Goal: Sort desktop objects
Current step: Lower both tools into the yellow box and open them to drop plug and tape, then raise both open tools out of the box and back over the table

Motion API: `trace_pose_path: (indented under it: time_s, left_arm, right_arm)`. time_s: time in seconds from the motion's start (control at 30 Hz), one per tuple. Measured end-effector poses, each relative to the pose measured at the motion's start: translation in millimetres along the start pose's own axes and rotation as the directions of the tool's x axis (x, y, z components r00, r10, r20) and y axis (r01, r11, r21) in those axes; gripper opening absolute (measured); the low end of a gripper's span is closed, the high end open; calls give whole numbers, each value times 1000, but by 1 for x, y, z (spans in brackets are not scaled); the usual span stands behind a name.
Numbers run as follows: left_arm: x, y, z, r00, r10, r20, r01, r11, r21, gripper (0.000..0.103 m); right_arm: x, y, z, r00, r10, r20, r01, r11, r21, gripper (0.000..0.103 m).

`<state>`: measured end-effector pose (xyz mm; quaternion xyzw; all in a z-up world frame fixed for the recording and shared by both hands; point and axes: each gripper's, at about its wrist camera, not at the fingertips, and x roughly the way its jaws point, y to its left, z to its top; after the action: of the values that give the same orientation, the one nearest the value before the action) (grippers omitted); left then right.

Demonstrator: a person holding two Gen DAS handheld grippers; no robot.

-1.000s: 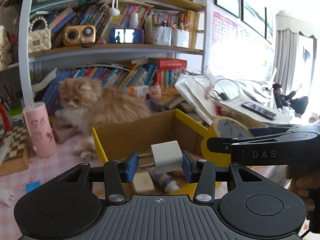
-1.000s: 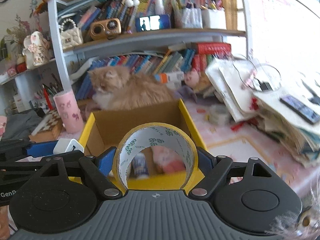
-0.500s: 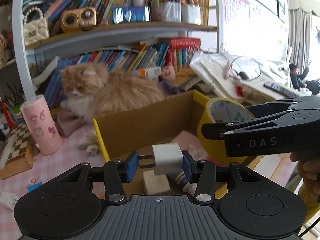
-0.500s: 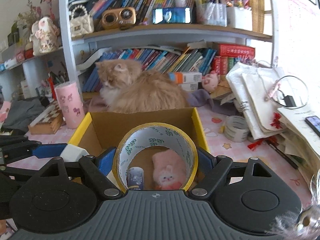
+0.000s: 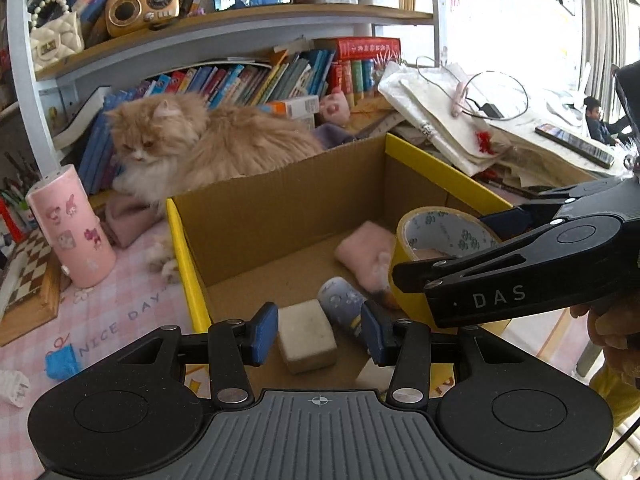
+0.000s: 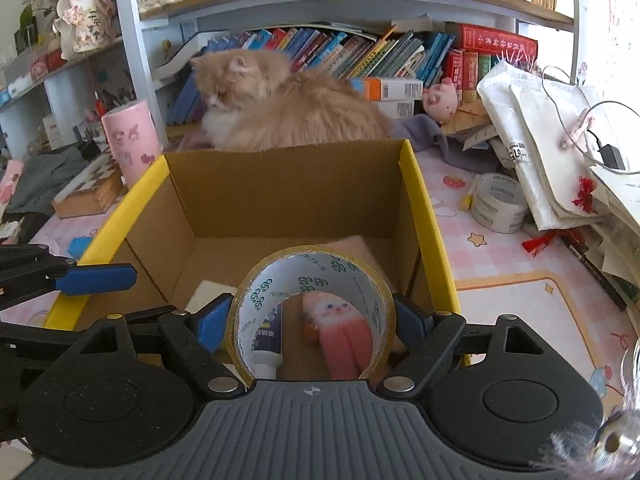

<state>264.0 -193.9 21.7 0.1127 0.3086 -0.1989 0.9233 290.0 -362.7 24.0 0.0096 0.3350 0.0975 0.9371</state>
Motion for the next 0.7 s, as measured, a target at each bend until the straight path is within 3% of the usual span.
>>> trace_pose_path:
  time_s: [0.33, 0.57, 0.7]
  left_arm:
    - [-8, -2, -2, 1000, 24, 9, -24, 1000, 14, 49]
    - [-19, 1, -1, 998, 45, 36, -44, 999, -13, 68]
    - [-28, 1, -2, 997, 57, 58, -57, 998, -13, 75]
  right_arm:
    - [7, 5, 1, 1000, 18, -7, -18, 999, -43, 82]
    - [3, 3, 2, 999, 30, -9, -30, 1000, -3, 83]
    - [-7, 6, 1, 999, 2, 37, -2, 1000, -3, 87]
